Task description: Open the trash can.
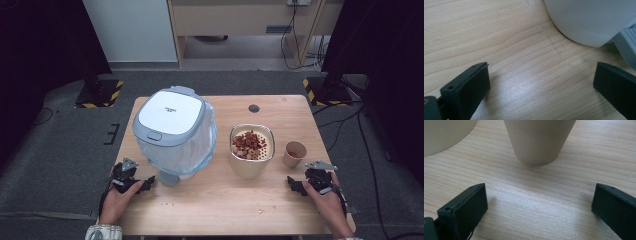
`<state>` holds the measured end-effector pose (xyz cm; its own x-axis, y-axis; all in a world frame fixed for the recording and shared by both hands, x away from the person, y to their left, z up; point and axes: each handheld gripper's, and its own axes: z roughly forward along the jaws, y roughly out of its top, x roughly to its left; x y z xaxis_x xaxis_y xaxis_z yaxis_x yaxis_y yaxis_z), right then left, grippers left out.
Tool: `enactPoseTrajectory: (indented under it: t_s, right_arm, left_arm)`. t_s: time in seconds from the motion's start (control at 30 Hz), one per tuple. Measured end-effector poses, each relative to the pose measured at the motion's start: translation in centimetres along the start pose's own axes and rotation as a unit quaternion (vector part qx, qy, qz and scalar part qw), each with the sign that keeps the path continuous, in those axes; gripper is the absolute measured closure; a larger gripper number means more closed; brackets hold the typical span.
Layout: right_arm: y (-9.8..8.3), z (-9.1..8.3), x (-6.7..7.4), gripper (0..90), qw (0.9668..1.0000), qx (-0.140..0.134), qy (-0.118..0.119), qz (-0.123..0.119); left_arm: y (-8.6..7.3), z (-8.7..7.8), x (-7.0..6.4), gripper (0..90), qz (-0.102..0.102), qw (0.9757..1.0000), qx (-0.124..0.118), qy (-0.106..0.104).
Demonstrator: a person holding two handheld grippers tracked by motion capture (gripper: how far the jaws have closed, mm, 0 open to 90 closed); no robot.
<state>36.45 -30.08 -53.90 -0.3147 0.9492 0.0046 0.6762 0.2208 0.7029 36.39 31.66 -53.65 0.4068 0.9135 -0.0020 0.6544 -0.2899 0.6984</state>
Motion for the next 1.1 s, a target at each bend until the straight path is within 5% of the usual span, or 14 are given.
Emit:
enactPoseTrajectory:
  t_s: [0.5, 0.8, 1.1]
  right_arm:
    - [0.0, 0.0, 0.0, 0.6, 1.0000, 0.000, 0.001, -0.003]
    - [0.0, 0.0, 0.0, 0.6, 1.0000, 0.000, 0.002, -0.003]
    - [0.0, 0.0, -0.1, 0.6, 1.0000, 0.000, 0.002, -0.003]
  left_arm:
    - [0.1, -0.3, 0.1, 4.3, -0.002, 1.0000, 0.001, 0.002]
    - [0.6, -1.3, -0.3, 29.1, 0.003, 1.0000, 0.000, -0.004]
    - [1.8, -3.7, -1.3, 58.1, 0.044, 0.9975, -0.052, -0.020]
